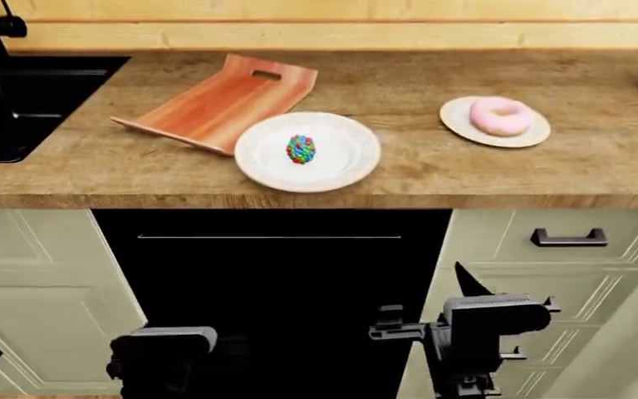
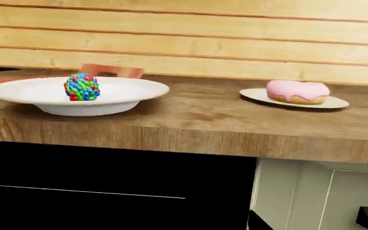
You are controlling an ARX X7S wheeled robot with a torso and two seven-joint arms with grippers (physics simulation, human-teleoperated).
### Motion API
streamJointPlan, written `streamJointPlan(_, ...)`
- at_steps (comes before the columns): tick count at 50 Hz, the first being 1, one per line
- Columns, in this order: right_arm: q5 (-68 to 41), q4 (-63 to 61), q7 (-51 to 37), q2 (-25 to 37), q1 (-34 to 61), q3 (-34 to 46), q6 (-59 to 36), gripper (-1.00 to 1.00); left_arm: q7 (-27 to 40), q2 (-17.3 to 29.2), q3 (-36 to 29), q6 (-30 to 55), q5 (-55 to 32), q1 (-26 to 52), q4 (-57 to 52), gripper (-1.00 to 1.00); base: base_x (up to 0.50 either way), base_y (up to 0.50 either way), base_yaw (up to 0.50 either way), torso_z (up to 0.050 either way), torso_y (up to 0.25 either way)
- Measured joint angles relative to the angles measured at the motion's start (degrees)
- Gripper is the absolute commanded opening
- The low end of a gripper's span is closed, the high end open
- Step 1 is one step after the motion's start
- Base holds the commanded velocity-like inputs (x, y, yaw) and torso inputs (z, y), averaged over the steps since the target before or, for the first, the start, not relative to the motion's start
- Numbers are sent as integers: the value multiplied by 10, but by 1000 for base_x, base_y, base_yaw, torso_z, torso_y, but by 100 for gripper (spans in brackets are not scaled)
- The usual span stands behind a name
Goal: Move the dessert items from the plate to the tray.
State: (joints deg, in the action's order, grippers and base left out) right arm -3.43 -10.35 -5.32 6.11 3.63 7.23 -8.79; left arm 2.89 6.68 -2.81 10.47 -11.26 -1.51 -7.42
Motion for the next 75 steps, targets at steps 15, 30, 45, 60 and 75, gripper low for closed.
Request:
streamJointPlan(15,-191,-311,34,54,296,-115,-515,100,-35,95,138,141,-104,-153,-47,100,0,0,0,50,0)
streamJointPlan(30,-227,-123,74,117,589,-120,-683,100,-54,62,201,-109,-21,-144,560,100,0,0,0,50,0)
streamJointPlan(45,-217,16,109,163,720,-48,-694,100,-14,8,244,-118,67,-186,768,100,267,159,0,4,0)
streamJointPlan(60,-247,21,142,174,772,-27,-718,100,-14,-11,271,-107,96,-184,812,100,500,135,0,0,0)
streamJointPlan(75,-261,29,152,169,775,-12,-721,100,-28,-24,288,-94,103,-181,821,100,500,-74,0,0,0)
